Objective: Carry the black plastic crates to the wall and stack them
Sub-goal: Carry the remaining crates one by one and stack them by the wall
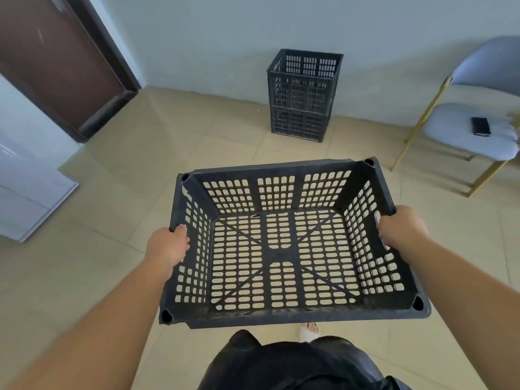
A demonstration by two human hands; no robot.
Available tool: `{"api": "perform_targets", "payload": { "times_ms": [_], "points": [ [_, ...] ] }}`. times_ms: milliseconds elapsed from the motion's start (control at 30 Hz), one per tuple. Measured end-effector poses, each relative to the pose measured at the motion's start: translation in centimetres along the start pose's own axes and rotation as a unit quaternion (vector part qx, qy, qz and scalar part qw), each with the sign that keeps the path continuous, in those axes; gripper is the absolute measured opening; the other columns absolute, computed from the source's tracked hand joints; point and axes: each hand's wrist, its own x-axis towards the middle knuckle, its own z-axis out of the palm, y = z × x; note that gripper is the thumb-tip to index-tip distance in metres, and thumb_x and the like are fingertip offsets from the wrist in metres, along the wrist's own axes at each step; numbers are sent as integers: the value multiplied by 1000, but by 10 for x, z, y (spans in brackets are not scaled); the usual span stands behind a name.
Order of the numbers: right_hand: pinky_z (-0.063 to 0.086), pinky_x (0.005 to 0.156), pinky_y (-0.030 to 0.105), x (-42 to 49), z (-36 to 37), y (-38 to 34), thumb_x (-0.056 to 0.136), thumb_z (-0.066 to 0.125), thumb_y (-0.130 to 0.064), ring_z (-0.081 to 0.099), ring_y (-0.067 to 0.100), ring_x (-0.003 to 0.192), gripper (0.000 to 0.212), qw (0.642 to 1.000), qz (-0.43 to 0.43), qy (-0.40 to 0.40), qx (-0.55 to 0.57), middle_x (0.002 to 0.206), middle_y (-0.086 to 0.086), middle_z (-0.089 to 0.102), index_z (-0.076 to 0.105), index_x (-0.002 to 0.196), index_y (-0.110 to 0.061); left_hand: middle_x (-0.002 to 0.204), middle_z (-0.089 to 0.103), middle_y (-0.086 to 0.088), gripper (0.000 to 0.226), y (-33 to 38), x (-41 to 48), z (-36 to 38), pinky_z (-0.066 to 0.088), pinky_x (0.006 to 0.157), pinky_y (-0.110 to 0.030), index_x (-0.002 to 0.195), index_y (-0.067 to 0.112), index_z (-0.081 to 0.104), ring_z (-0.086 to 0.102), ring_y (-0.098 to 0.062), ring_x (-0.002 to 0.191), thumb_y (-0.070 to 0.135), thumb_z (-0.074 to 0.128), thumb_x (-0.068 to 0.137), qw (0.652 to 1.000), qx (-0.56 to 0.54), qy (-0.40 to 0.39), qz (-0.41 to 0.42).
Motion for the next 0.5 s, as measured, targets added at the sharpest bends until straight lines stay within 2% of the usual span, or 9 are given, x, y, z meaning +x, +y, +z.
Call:
{"api": "perform_targets", "payload": {
  "times_ms": [167, 300, 367, 433, 467, 500],
  "points": [
    [62, 67, 49, 61, 10, -85, 92, 54, -25, 68, 34, 71, 19, 999, -33, -12, -21, 85, 13, 68, 59, 105, -12, 78, 62, -7, 43, 41, 51, -1, 39, 58, -30, 113, -5, 65, 57, -21, 67, 31, 43, 106, 999, -26, 18, -34],
    [62, 69, 50, 110, 30, -145, 95, 55, -24, 68, 35, 75, 19, 999, -35, -24, -35, 89, 14, 67, 58, 108, -10, 82, 65, -8, 42, 77, 111, -1, 39, 59, -30, 114, -4, 66, 60, -21, 72, 32, 44, 106, 998, -40, 24, -47],
    [62, 67, 47, 134, 43, -177, 96, 55, -23, 68, 34, 75, 18, 998, -33, -20, -39, 87, 13, 67, 59, 108, -9, 96, 71, -15, 43, 100, 147, -1, 43, 65, -31, 119, -6, 65, 68, -28, 88, 29, 43, 107, 998, -48, 12, -47],
    [58, 59, 39, 157, 56, -207, 96, 56, -21, 66, 31, 72, 16, 998, -32, -8, -46, 84, 12, 65, 59, 106, -9, 119, 70, -22, 44, 128, 187, -1, 49, 78, -36, 125, -9, 62, 66, -37, 115, 27, 42, 107, 997, -66, -4, -48],
    [56, 56, 37, 167, 61, -221, 96, 56, -20, 65, 31, 71, 16, 998, -28, -1, -48, 83, 11, 64, 59, 105, -8, 120, 69, -21, 44, 142, 207, -2, 50, 83, -38, 125, -10, 61, 63, -38, 120, 26, 42, 108, 996, -72, -13, -48],
    [55, 55, 35, 176, 66, -234, 95, 56, -19, 65, 31, 71, 16, 999, -22, 5, -45, 82, 12, 64, 60, 105, -7, 110, 71, -17, 44, 156, 227, -4, 51, 80, -36, 122, -10, 61, 65, -37, 116, 26, 41, 108, 996, -69, -21, -44]
  ]
}}
